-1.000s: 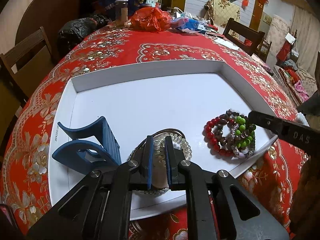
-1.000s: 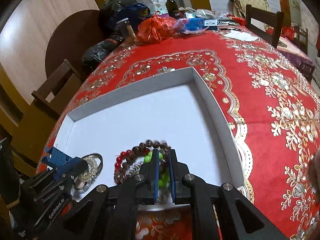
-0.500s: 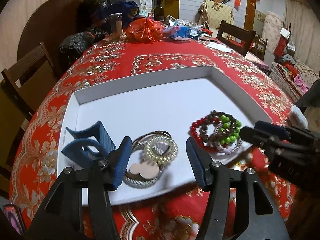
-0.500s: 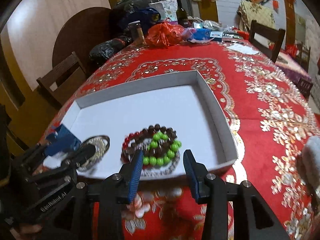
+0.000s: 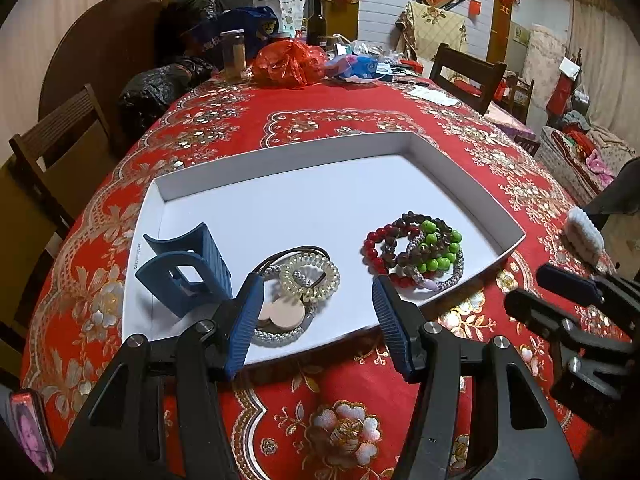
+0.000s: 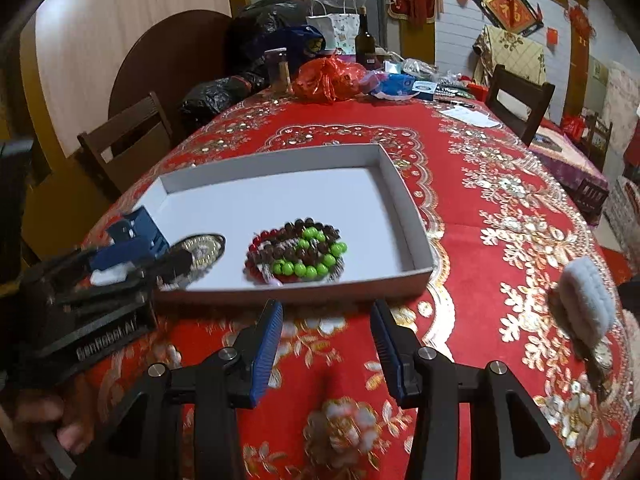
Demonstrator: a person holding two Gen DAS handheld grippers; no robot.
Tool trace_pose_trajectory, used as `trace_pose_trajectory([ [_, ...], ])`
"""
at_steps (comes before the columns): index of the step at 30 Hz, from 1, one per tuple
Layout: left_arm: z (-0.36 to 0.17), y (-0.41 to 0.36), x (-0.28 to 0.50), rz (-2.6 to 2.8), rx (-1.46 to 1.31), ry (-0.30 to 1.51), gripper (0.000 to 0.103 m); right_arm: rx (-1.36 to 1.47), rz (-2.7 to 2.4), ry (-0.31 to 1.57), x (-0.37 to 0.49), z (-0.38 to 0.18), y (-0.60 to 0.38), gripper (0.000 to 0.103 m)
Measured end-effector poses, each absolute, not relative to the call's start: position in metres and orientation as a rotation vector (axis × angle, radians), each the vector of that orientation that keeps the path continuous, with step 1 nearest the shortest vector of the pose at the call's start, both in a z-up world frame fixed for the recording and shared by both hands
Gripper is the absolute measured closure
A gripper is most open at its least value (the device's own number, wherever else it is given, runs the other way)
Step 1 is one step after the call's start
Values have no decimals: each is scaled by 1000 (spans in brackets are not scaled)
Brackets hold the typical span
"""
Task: Organize jewelry
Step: 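Move the right tool to the grey fuzzy scrunchie and grasp it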
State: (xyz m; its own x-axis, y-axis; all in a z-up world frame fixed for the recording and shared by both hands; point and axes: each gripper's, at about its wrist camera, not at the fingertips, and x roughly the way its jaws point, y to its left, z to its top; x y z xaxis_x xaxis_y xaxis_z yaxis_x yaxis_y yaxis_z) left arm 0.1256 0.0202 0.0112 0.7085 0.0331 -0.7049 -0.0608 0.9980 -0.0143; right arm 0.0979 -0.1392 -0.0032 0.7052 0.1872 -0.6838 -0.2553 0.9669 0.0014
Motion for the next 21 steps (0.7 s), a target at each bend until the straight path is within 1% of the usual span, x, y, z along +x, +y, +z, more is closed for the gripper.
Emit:
trace_pose_trajectory([
  [5, 13, 18, 123, 48, -33, 780, 47, -118, 227, 760, 84, -13, -146, 59],
  [21, 14, 11, 114, 33, -31, 784, 46, -36, 155, 801, 59, -41, -197, 59],
])
